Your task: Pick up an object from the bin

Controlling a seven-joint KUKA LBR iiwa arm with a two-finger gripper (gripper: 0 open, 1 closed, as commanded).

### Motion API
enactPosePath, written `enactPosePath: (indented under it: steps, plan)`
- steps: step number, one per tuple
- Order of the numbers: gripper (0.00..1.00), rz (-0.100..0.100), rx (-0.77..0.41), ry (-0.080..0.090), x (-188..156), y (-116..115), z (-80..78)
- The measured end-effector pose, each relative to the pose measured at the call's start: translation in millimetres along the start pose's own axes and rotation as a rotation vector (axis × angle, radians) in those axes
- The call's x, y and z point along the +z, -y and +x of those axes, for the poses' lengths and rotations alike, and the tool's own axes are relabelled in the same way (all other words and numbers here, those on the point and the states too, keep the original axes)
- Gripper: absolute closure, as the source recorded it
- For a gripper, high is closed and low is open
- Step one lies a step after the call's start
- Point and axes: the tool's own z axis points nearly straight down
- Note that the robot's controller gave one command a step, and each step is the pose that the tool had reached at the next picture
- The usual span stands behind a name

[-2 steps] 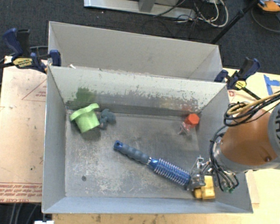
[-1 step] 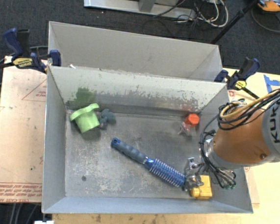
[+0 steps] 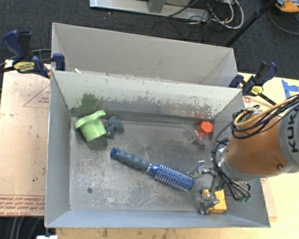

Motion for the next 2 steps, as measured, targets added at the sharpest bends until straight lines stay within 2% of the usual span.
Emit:
enactPosePath:
  steps: [1,2]
  plan:
    - [0.0,-0.003,0.156,-0.01,-2.3,-59.2,-41.0]
    - [0.0,-0.001,0.045,-0.006,0.3,-120.1,-71.2]
